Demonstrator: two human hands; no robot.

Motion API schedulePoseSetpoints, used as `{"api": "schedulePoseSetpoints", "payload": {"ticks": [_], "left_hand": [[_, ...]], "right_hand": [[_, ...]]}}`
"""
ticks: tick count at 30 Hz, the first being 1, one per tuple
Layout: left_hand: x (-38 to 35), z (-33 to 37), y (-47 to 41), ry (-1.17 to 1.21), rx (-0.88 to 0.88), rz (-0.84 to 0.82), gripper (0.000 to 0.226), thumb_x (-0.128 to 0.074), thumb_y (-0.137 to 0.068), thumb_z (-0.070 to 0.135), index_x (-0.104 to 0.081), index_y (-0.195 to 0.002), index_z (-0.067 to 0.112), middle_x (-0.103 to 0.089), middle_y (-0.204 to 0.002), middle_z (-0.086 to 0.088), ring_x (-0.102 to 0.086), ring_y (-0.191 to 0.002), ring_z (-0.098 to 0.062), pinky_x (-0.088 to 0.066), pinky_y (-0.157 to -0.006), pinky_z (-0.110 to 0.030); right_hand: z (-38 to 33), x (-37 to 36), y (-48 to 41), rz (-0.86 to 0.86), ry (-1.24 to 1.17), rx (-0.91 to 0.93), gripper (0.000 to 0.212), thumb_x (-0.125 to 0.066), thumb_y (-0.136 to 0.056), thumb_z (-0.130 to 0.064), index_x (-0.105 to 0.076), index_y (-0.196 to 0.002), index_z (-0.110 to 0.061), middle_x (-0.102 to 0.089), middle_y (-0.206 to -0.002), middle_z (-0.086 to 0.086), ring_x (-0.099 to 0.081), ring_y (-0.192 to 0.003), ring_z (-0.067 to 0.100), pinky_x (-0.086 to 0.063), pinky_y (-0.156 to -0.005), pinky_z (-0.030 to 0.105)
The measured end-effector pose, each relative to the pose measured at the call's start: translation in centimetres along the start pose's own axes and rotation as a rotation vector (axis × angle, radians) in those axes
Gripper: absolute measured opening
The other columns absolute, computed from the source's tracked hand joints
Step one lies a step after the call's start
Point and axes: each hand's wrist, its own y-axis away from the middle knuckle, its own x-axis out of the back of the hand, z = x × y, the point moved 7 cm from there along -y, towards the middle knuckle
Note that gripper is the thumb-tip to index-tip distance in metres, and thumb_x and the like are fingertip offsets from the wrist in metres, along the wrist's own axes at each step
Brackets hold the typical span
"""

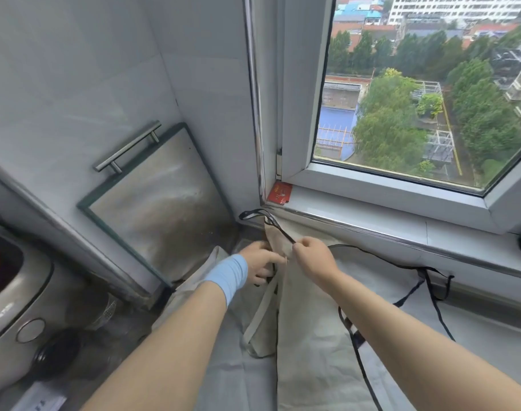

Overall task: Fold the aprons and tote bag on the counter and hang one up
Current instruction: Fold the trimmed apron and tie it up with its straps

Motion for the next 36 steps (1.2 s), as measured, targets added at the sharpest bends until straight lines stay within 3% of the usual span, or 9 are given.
{"api": "schedulePoseSetpoints", "payload": {"ticks": [4,7,10,17,20,23,28,33,36], "left_hand": [[-0.3,-0.2,0.0,-0.012,-0.140,0.040,0.032,-0.066,-0.086,0.004,-0.052,-0.112,0.017,-0.060,-0.087,-0.003,-0.057,-0.065,-0.015,-0.052,-0.055,-0.024],[0.2,0.2,0.0,-0.108,-0.246,0.097,0.036,-0.071,-0.084,0.009,-0.053,-0.114,0.019,-0.063,-0.100,-0.005,-0.066,-0.082,-0.021,-0.059,-0.068,-0.030],[0.3,0.5,0.6,-0.193,-0.276,0.113,0.032,-0.075,-0.080,0.013,-0.054,-0.103,0.020,-0.063,-0.089,0.003,-0.062,-0.087,-0.018,-0.054,-0.079,-0.030],[2.7,-0.1,1.1,-0.180,-0.196,0.250,0.008,-0.065,-0.087,0.011,-0.069,-0.094,0.012,-0.070,-0.091,-0.011,-0.068,-0.084,-0.031,-0.061,-0.067,-0.033],[3.4,0.1,2.3,-0.229,-0.171,0.253,0.015,-0.060,-0.092,0.013,-0.069,-0.103,0.009,-0.068,-0.090,-0.008,-0.065,-0.073,-0.024,-0.055,-0.050,-0.018],[4.8,-0.6,1.6,-0.259,-0.054,0.304,0.020,-0.055,-0.091,0.014,-0.068,-0.102,0.003,-0.069,-0.088,-0.016,-0.067,-0.072,-0.032,-0.061,-0.064,-0.036],[7.3,-1.8,0.2,-0.336,0.054,0.505,0.039,-0.046,-0.095,0.031,-0.064,-0.109,-0.002,-0.063,-0.114,-0.020,-0.068,-0.072,-0.036,-0.059,-0.058,-0.038],[5.5,-2.1,1.5,-0.567,-0.169,0.792,0.035,-0.060,-0.089,0.015,-0.046,-0.121,0.010,-0.047,-0.127,-0.014,-0.051,-0.117,-0.034,-0.043,-0.094,-0.041],[1.5,-2.6,2.9,-0.762,-0.385,0.816,0.030,-0.052,-0.084,0.004,-0.049,-0.112,0.016,-0.047,-0.120,-0.008,-0.051,-0.109,-0.030,-0.041,-0.087,-0.037]], "right_hand": [[-3.8,-0.7,-0.9,0.104,0.315,0.176,0.038,-0.052,-0.080,-0.049,-0.058,-0.112,-0.030,-0.060,-0.111,-0.005,-0.055,-0.107,0.020,-0.044,-0.093,0.040],[-7.8,-2.5,-1.6,0.196,0.697,0.417,0.045,-0.053,-0.076,-0.065,-0.062,-0.103,-0.030,-0.063,-0.104,-0.005,-0.059,-0.100,0.020,-0.043,-0.087,0.038],[-9.3,-3.4,-2.5,0.222,0.840,0.433,0.021,-0.055,-0.088,-0.042,-0.066,-0.089,-0.024,-0.069,-0.094,0.001,-0.064,-0.093,0.026,-0.040,-0.078,0.035],[-7.3,0.1,-5.5,0.164,-0.250,-0.036,0.019,-0.075,-0.078,-0.038,-0.072,-0.071,-0.020,-0.072,-0.078,0.001,-0.068,-0.080,0.021,-0.055,-0.075,0.034],[-6.5,0.9,-5.2,0.128,-0.441,-0.054,0.026,-0.080,-0.076,-0.039,-0.077,-0.091,-0.019,-0.075,-0.087,0.001,-0.067,-0.069,0.017,-0.058,-0.075,0.038],[-7.4,0.5,-4.0,0.226,-0.173,0.132,0.044,-0.070,-0.083,-0.036,-0.063,-0.123,-0.017,-0.067,-0.108,-0.005,-0.064,-0.092,0.013,-0.052,-0.087,0.036],[-6.2,-0.7,4.5,0.350,0.433,0.903,0.026,-0.058,-0.078,-0.008,-0.063,-0.102,-0.015,-0.059,-0.104,0.004,-0.054,-0.093,0.027,-0.046,-0.078,0.039],[5.5,-5.4,5.2,-0.273,0.851,0.540,0.060,-0.050,-0.089,-0.013,-0.039,-0.148,-0.021,-0.021,-0.161,0.005,-0.025,-0.145,0.025,-0.028,-0.113,0.039],[7.4,-4.1,6.7,-0.124,0.655,0.569,0.065,-0.057,-0.076,0.002,-0.051,-0.138,-0.015,-0.030,-0.157,0.015,-0.036,-0.140,0.031,-0.040,-0.107,0.044]]}}
